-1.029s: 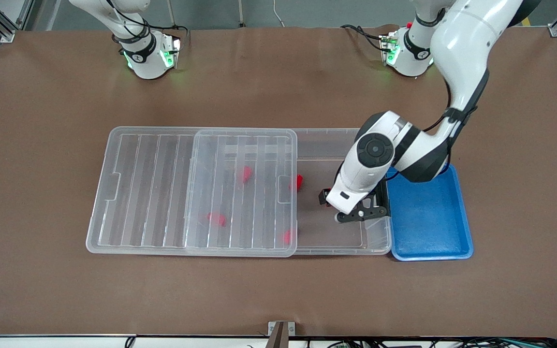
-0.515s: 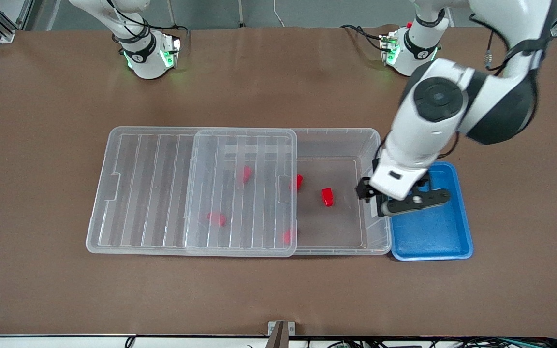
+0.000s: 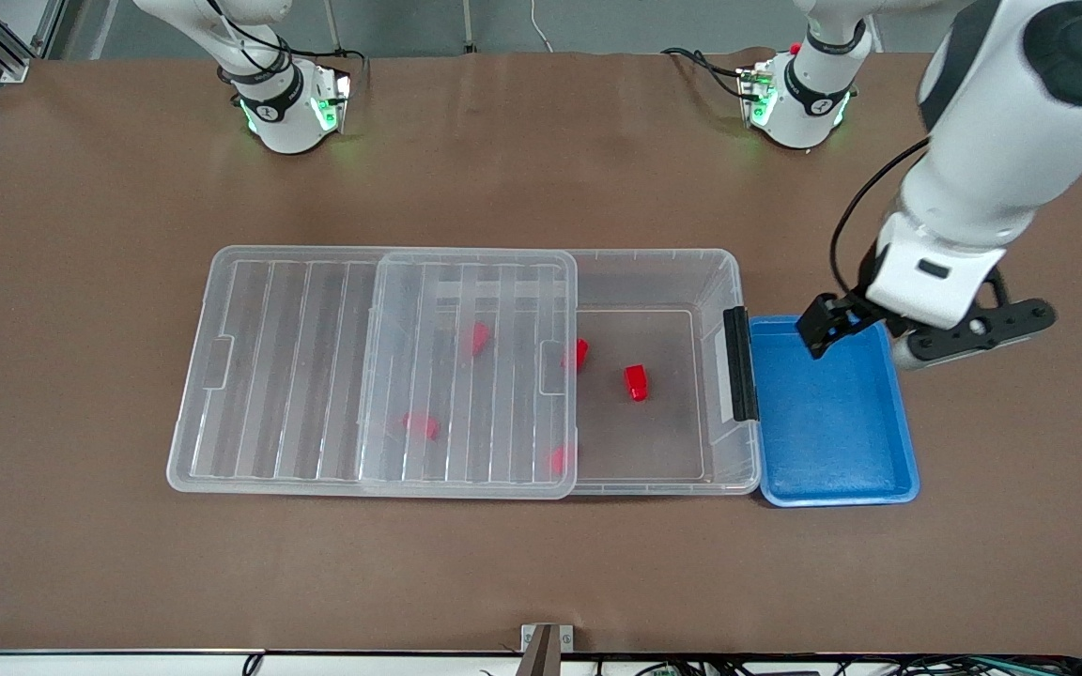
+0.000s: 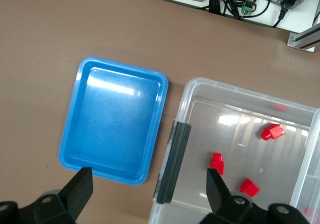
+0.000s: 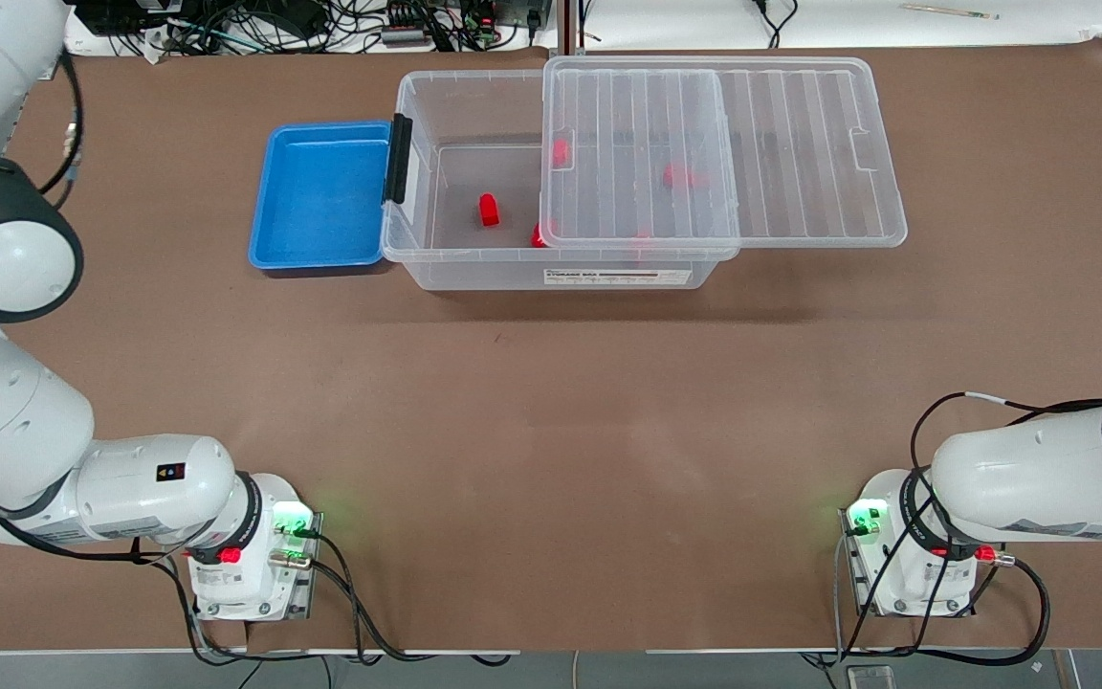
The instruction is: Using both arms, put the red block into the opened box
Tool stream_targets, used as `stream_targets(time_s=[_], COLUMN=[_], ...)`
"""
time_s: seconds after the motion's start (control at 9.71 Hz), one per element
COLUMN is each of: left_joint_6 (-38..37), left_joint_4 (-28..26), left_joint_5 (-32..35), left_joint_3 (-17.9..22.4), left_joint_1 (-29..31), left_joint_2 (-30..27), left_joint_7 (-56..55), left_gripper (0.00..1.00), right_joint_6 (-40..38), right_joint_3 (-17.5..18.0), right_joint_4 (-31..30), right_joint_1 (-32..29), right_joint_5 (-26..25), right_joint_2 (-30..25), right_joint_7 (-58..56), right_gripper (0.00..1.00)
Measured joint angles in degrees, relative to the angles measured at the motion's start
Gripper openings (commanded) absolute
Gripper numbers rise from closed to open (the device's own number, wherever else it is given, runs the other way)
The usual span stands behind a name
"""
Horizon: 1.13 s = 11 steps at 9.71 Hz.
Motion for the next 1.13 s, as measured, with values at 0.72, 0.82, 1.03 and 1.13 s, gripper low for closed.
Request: stream_targets(time_s=[0.72, 0.82, 1.03, 1.13], left_joint_6=[-15.38, -15.82, -16.06, -16.06], left_joint_4=[-2.8, -4.74, -8.17, -8.62], left_joint_5=[-10.0, -10.81, -11.06, -11.06], left_joint_3=[18.14, 19.24, 20.14, 20.18], left_joint_1=[-3.23, -3.22, -3.02, -2.5], left_joint_2=[-12.5, -14.17, -16.48, -16.75], left_joint_7=[26.66, 27.58, 29.66, 29.91], left_gripper=[1.0, 1.0, 1.0, 1.0], right_joint_6=[20.82, 23.54, 26.22, 26.6], right_joint_3=[-0.11, -0.16, -0.18, -0.21], right_joint_4=[-15.29, -17.53, -18.9, -19.03], right_joint_1=[0.23, 0.19, -0.02, -0.18], right_joint_5=[0.0, 0.0, 0.33, 1.71], right_joint_2=[4.4, 6.35, 11.03, 13.1], right_joint_7=[-8.34, -9.55, -10.6, -12.4], right_gripper=[0.13, 0.0, 0.0, 0.0])
